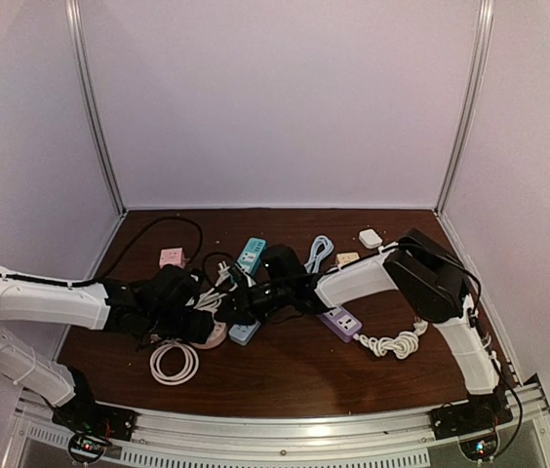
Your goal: Pull the plug off the socket
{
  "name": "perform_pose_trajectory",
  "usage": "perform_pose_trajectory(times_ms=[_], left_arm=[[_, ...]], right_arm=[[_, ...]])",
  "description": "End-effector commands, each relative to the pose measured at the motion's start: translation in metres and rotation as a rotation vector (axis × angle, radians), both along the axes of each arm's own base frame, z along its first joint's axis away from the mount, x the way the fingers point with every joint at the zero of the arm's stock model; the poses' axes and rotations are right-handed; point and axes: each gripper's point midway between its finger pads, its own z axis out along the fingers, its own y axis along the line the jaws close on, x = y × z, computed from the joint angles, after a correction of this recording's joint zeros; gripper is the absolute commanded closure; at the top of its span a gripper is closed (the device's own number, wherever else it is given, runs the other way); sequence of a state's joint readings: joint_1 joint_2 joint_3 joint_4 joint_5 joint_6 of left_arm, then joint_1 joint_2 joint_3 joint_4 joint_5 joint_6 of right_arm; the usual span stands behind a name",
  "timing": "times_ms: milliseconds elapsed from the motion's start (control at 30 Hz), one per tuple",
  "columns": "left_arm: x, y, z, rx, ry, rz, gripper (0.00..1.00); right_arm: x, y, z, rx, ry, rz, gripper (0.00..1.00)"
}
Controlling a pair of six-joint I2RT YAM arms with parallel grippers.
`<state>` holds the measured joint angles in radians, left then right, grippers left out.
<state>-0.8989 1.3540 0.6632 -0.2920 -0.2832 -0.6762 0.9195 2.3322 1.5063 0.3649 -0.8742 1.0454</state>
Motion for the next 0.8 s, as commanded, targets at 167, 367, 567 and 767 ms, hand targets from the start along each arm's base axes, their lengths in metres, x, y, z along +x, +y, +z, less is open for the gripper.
perform_pose_trajectory(times_ms=[167, 367, 567, 767], left_arm=[[0.009, -0.010, 0.027, -0.093, -0.119, 0.029, 0.64], [0.011, -0.010, 0.024, -0.087, -0.126, 0.037, 0.64], [0.016, -0.014, 0.028, -0.092, -0.150, 0.035, 0.64], [0.019, -0.010, 0.040, -0.112, -0.195, 0.048, 0.64]], right_arm=[[-0.007, 0.021, -0.015, -0.031, 0.048, -0.026, 0.93], [-0.010, 0.025, -0.025, -0.051, 0.081, -0.009, 0.94], [-0.019, 0.023, -0.043, -0.069, 0.143, 0.028, 0.95], [-0.024, 0.015, -0.068, -0.182, 0.114, 0.040, 0.96]])
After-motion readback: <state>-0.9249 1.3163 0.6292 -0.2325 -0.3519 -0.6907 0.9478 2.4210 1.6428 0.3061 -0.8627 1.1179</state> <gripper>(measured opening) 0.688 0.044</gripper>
